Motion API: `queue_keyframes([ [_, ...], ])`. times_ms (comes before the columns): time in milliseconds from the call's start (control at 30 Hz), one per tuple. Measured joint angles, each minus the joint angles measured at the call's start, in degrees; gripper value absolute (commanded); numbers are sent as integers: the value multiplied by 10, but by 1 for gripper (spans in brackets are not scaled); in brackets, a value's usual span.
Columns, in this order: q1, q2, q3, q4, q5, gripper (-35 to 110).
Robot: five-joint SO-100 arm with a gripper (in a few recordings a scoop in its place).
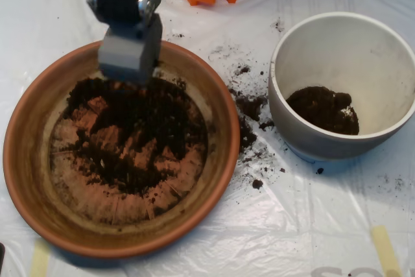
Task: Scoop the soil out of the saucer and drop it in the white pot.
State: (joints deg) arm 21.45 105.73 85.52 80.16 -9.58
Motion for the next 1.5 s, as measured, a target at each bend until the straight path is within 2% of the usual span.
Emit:
queue_keyframes([
  [400,-224,54,-88,98,-2,-1],
  [867,-438,-135,-326,217,-11,0],
  [1033,-460,-200,-388,225,-21,1],
  [1133,-460,-221,-406,226,-17,14],
  [1500,-461,-242,-429,226,-9,30],
])
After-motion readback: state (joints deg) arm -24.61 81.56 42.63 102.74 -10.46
